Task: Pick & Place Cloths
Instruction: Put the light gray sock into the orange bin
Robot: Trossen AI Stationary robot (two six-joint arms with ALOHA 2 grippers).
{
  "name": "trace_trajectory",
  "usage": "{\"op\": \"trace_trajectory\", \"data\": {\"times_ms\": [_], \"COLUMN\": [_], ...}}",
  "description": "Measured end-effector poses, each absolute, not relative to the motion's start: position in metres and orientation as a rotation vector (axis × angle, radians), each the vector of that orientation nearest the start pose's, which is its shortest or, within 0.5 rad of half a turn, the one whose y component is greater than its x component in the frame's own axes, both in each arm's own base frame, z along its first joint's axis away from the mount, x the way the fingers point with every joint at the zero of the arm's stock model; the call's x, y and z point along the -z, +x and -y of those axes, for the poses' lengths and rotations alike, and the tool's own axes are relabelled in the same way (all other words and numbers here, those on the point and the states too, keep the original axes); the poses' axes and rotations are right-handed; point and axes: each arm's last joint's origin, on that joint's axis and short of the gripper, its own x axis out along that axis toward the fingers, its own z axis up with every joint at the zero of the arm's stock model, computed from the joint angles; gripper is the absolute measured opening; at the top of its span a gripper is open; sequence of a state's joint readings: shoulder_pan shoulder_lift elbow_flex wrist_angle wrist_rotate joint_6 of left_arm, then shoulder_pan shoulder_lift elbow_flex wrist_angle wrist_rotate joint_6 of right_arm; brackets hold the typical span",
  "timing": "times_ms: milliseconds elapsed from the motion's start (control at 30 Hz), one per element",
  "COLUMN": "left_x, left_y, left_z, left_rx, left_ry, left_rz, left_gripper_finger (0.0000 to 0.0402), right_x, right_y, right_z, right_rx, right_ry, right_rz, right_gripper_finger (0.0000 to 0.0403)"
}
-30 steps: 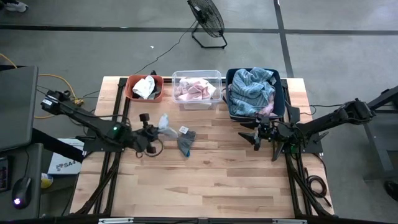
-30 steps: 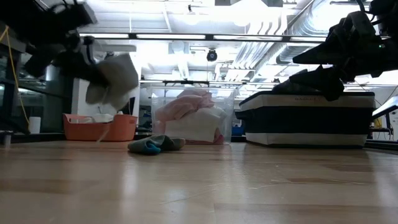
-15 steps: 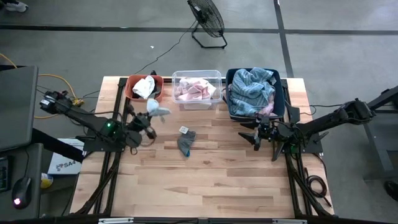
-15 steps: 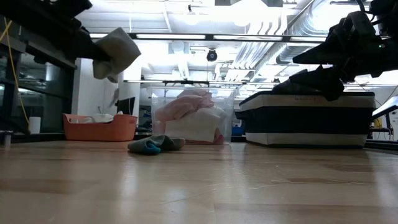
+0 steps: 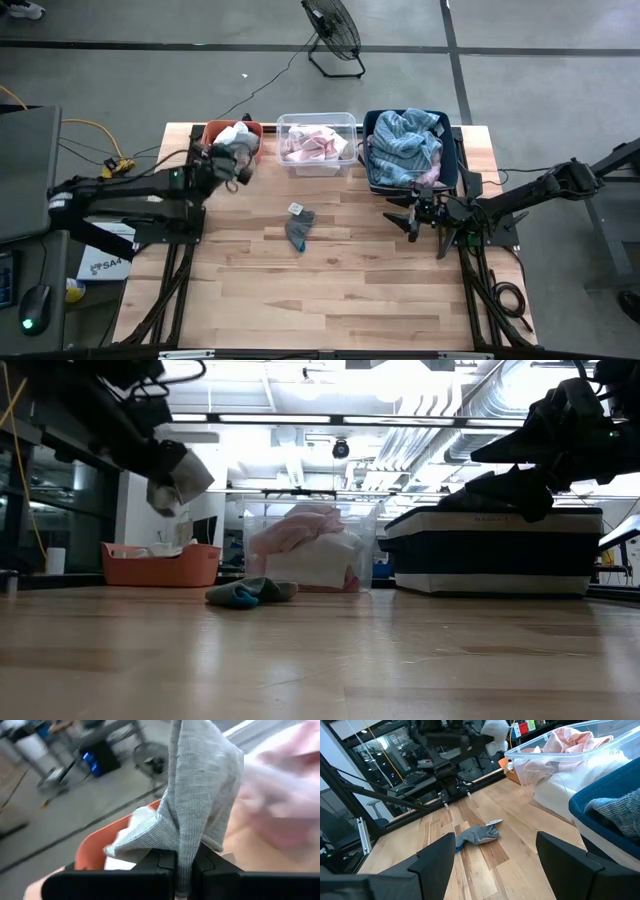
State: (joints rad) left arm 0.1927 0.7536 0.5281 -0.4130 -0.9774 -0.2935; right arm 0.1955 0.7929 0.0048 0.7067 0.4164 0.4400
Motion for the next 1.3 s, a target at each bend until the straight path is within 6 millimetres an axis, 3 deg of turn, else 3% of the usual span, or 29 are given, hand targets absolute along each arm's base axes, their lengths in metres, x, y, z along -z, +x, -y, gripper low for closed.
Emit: {"op": "trace_trajectory", "data": {"times_ms": [233,400,667,1000,1300], "left_x": [-0.252,-0.254,-0.226,-0.193,-0.171], "left_y": [0.135,0.145,0.156,0.153,0.147], "left_z": [-0.086,-0.101,-0.129,-0.158,-0.176], "left_rx": [-1.362,-1.339,-1.39,-1.334,-1.301], "left_ry": [0.012,0.05,0.004,-0.306,-0.444], "left_rz": [-0.501,-0.491,-0.643,-0.706,-0.785], "left_gripper_finger": [0.0002,0.0002,0.0004,0.0006,0.0007], "right_x": [-0.153,-0.153,-0.153,-0.153,-0.153], "right_y": [0.144,0.143,0.143,0.143,0.144], "right_z": [-0.016,-0.016,-0.016,-0.016,-0.016], "right_rx": [0.234,0.234,0.234,0.234,0.234], "right_ry": [0.414,0.413,0.413,0.413,0.414], "right_rz": [-0.028,-0.028,-0.028,-0.028,-0.027], "right_gripper_finger": [0.027,0.027,0.027,0.027,0.027]}}
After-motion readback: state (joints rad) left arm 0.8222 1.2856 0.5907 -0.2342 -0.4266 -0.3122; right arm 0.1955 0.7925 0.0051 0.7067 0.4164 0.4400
